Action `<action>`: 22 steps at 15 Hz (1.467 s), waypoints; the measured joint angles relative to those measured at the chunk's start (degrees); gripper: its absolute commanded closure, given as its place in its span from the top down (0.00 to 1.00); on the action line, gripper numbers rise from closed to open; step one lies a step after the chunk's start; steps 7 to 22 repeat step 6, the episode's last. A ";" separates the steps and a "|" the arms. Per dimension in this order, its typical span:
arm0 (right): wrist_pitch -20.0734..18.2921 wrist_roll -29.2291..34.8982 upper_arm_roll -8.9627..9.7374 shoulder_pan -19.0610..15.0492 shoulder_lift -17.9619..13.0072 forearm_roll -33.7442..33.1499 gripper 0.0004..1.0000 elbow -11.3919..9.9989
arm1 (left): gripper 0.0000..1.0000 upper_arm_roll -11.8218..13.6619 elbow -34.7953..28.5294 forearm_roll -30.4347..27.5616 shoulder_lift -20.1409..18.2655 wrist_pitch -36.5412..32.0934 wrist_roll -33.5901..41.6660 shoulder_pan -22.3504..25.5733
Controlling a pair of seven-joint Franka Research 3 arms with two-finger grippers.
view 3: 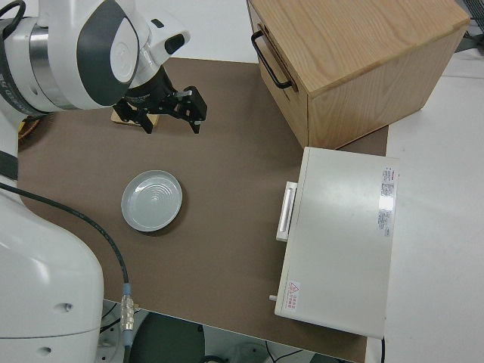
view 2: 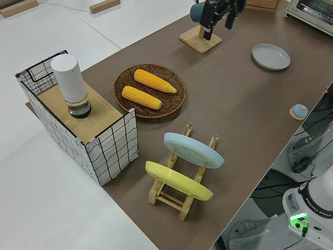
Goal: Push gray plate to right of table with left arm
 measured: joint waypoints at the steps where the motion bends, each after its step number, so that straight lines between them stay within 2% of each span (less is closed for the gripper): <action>1: 0.00 0.00 0.00 0.00 0.00 0.00 0.98 0.00 | 1.00 0.00 0.07 0.19 0.00 -0.02 0.00 0.00; 22: 0.00 0.00 0.00 0.00 0.00 0.00 0.98 0.00 | 1.00 0.57 0.08 0.20 0.05 -0.06 0.00 0.01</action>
